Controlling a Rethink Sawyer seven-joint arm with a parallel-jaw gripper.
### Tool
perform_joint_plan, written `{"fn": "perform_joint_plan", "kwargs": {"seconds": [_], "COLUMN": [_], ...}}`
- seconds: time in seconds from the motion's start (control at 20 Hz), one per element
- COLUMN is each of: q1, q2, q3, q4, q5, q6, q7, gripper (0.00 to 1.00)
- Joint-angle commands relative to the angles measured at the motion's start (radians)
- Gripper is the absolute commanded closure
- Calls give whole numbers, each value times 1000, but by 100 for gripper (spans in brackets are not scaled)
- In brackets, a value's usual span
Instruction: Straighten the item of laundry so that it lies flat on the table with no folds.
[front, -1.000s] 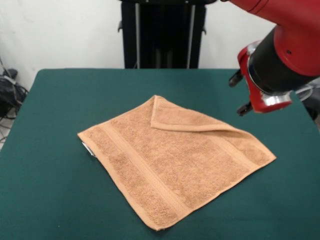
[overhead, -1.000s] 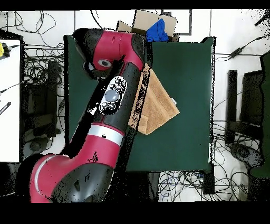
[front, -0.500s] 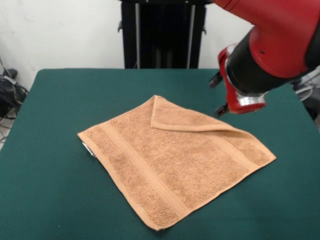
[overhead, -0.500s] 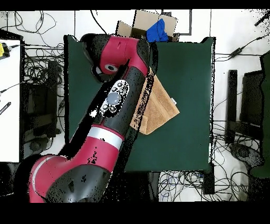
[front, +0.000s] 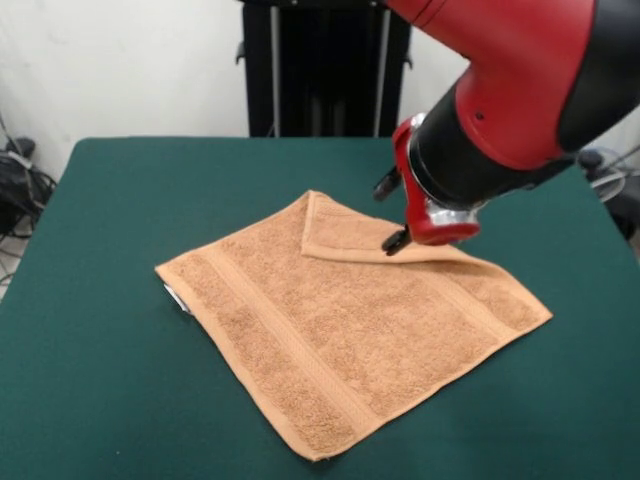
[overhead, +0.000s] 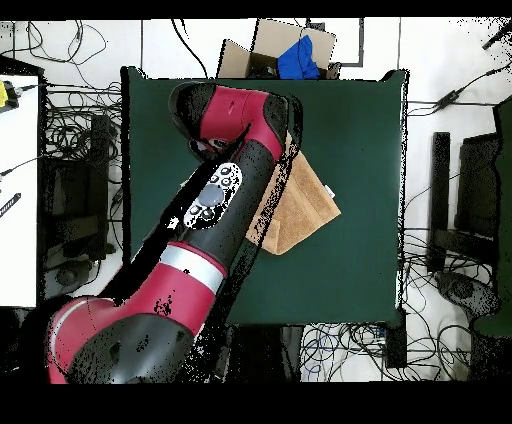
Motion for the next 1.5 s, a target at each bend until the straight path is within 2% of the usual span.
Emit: {"fn": "perform_joint_plan", "kwargs": {"seconds": [0.05, 0.45, 0.95, 1.15, 1.5], "q1": [18, 1, -30, -48, -72], "q2": [60, 103, 124, 103, 42], "q3": [1, 51, 111, 132, 162], "q4": [97, 62, 126, 179, 257], "q5": [4, 44, -3, -13, -38], "q6": [-56, -40, -155, -194, -192], "q7": [396, 413, 251, 182, 69], "gripper": [0, 0, 0, 0, 0]}}
